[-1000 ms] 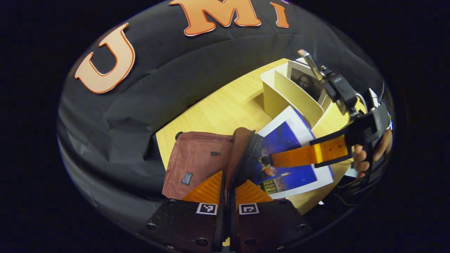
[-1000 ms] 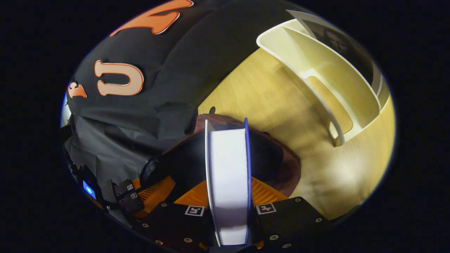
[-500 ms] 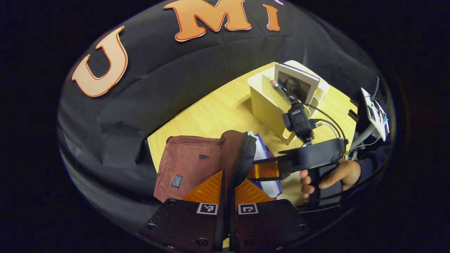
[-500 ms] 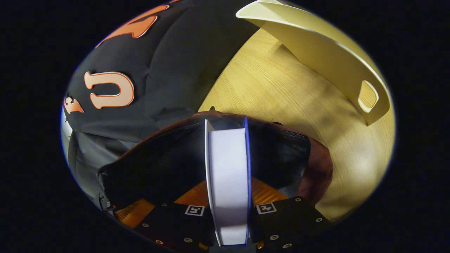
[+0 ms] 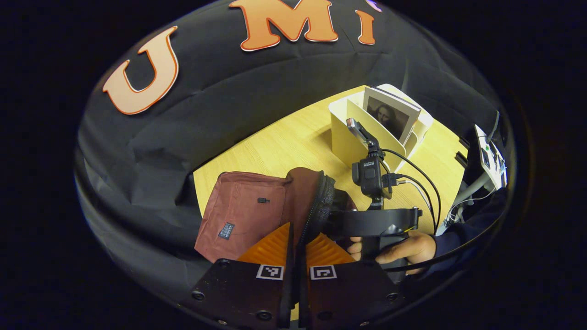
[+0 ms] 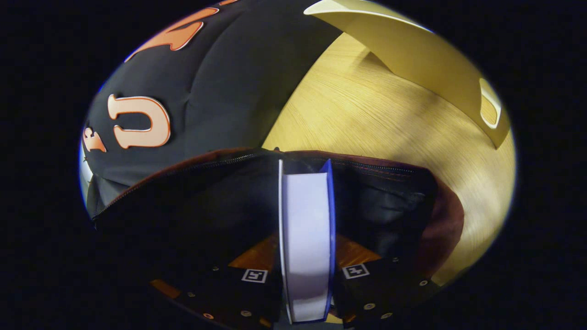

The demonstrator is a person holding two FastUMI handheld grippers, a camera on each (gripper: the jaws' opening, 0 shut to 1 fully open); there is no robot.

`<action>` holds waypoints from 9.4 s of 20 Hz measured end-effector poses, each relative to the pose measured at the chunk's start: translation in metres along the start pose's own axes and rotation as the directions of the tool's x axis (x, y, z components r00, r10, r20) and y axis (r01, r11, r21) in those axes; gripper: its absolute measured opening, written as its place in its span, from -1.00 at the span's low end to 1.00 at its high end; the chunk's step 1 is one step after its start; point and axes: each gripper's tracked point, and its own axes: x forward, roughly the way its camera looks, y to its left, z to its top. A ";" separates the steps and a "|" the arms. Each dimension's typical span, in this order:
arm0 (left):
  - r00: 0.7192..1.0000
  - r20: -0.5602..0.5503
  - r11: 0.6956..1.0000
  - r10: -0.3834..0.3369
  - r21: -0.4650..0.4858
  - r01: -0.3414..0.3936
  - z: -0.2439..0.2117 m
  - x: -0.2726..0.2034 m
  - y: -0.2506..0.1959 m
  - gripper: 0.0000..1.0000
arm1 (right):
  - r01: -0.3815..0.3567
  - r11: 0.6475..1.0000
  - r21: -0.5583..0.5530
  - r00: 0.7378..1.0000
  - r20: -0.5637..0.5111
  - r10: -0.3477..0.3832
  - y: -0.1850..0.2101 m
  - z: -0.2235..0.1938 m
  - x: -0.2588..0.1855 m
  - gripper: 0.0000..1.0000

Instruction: Open the schoolbag, grab two books from the bookshelf and put them into the schoolbag.

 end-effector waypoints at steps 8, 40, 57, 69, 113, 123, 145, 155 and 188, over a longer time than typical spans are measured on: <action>1.000 0.011 0.999 -0.013 -0.034 0.013 0.004 0.008 -0.004 -0.86 | 0.198 0.954 -0.223 0.979 0.005 -0.202 -0.054 0.035 -0.065 0.95; 0.994 -0.097 0.989 0.039 -0.137 -0.052 -0.008 0.033 -0.022 -0.86 | 0.468 0.546 -0.695 0.744 -0.024 -0.668 -0.135 0.287 -0.200 0.85; 0.997 -0.070 0.995 -0.012 -0.103 0.005 -0.011 0.038 -0.018 -0.86 | 0.552 0.543 -0.633 0.721 0.036 -0.692 -0.107 0.303 -0.233 -0.19; 0.999 -0.032 0.997 -0.037 -0.072 0.035 -0.015 0.036 -0.010 -0.86 | 0.531 0.651 -0.542 0.822 0.141 -0.552 -0.038 0.284 -0.329 -0.20; 0.997 0.037 0.991 -0.075 0.112 0.070 0.013 0.010 -0.035 -0.87 | -0.128 0.992 0.009 0.992 -0.009 0.128 -0.019 -0.006 -0.053 -0.21; 0.995 0.043 0.989 -0.088 0.125 0.082 0.013 0.007 -0.037 -0.86 | -0.162 0.986 -0.027 0.986 0.023 0.162 -0.005 -0.012 0.000 -0.21; 0.972 0.163 0.958 -0.171 -0.202 0.202 0.042 0.025 -0.155 0.93 | 0.300 0.854 -0.425 0.905 0.409 -0.114 -0.098 0.169 -0.231 0.87; 0.848 0.506 0.952 0.155 -0.305 0.008 0.183 -0.036 -0.210 0.95 | 0.453 0.703 -0.547 0.753 0.657 0.026 -0.083 0.277 -0.388 0.86; 0.539 0.645 0.819 0.542 -0.549 -0.166 0.215 -0.147 -0.236 0.89 | 0.530 0.589 -0.610 0.600 0.761 0.248 -0.057 0.285 -0.458 0.85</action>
